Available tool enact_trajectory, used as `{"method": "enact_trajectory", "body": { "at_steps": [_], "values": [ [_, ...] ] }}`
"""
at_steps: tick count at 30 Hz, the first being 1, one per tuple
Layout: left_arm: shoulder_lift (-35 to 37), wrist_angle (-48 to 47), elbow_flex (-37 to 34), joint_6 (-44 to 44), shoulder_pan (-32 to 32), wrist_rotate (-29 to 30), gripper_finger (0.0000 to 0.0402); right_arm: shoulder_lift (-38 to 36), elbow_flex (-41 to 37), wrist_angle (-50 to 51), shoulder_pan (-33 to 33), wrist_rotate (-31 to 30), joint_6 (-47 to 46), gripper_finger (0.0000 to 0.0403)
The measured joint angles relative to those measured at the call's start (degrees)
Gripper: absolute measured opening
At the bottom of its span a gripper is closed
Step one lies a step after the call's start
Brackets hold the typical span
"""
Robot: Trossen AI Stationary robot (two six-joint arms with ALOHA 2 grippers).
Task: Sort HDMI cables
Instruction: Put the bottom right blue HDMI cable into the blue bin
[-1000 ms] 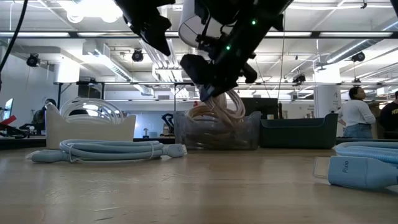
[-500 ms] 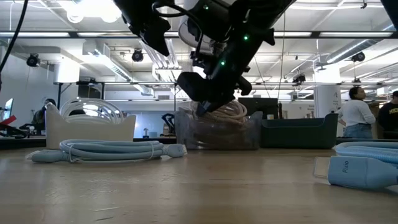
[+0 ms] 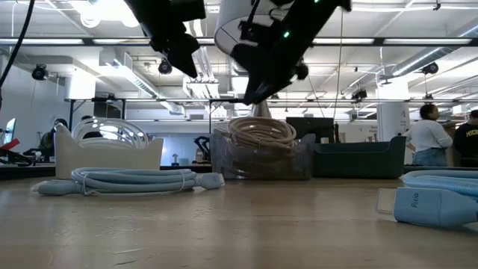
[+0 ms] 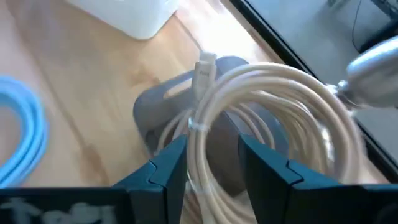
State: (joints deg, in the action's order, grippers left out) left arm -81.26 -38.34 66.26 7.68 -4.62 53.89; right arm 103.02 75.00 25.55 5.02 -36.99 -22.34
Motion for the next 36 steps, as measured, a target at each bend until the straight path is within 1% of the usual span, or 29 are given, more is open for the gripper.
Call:
{"method": "enact_trajectory", "body": {
  "at_steps": [3, 5, 6, 8, 12, 15, 18, 20, 22, 24, 27, 30, 34, 36],
  "values": [
    [0.31, -0.32, 0.00, 0.03, -0.02, -0.33, 0.0168, -3.45, 0.00, 5.63, 2.03, 3.13, -1.89, 0.0141],
    [0.74, -0.44, 0.02, 0.31, 0.00, -1.90, 0.0168, -5.61, 0.00, 10.06, 3.70, 7.32, -4.87, 0.0139],
    [0.88, -0.75, 0.02, 0.43, 0.00, -3.64, 0.0168, -6.65, 0.00, 12.64, 4.56, 9.90, -6.49, 0.0138],
    [1.37, -0.68, 0.02, 0.55, -0.01, -8.48, 0.0168, -8.19, -0.11, 17.88, 6.42, 15.26, -9.70, 0.0135],
    [2.33, -0.22, 0.02, -1.45, -0.04, -20.84, 0.0168, -9.49, -0.58, 26.85, 11.08, 25.51, -15.89, 0.0133],
    [3.05, 0.48, 0.02, -3.65, -0.07, -26.39, 0.0168, -9.55, -1.48, 29.33, 15.30, 29.97, -20.37, 0.0132],
    [4.58, 0.57, -0.01, -6.49, 0.32, -28.60, 0.0168, -9.41, -3.20, 29.62, 19.31, 31.58, -24.54, 0.0133],
    [6.06, 1.39, -0.63, -6.41, 0.85, -30.31, 0.0168, -9.37, -5.01, 30.64, 21.29, 31.67, -30.67, 0.0134],
    [8.31, 3.90, -2.53, -6.09, 1.03, -32.55, 0.0168, -9.46, -6.77, 31.00, 22.73, 31.74, -37.35, 0.0135],
    [10.90, 8.21, -5.58, -5.68, 0.97, -34.96, 0.0168, -9.75, -8.86, 31.05, 24.13, 32.89, -41.46, 0.0137],
    [14.89, 15.03, -11.31, -4.36, 0.93, -38.36, 0.0168, -9.81, -11.87, 29.96, 26.09, 37.21, -45.44, 0.0137],
    [18.60, 21.70, -17.06, -2.67, 0.98, -39.54, 0.0168, -9.52, -14.95, 25.94, 27.53, 41.24, -49.27, 0.0137],
    [22.44, 28.25, -23.25, 0.87, 1.18, -39.54, 0.0168, -9.52, -18.08, 17.34, 28.94, 41.81, -49.53, 0.0134],
    [23.87, 30.78, -25.62, 2.72, 1.49, -39.53, 0.0168, -9.52, -18.71, 15.18, 29.28, 41.83, -49.52, 0.0133]
  ]
}}
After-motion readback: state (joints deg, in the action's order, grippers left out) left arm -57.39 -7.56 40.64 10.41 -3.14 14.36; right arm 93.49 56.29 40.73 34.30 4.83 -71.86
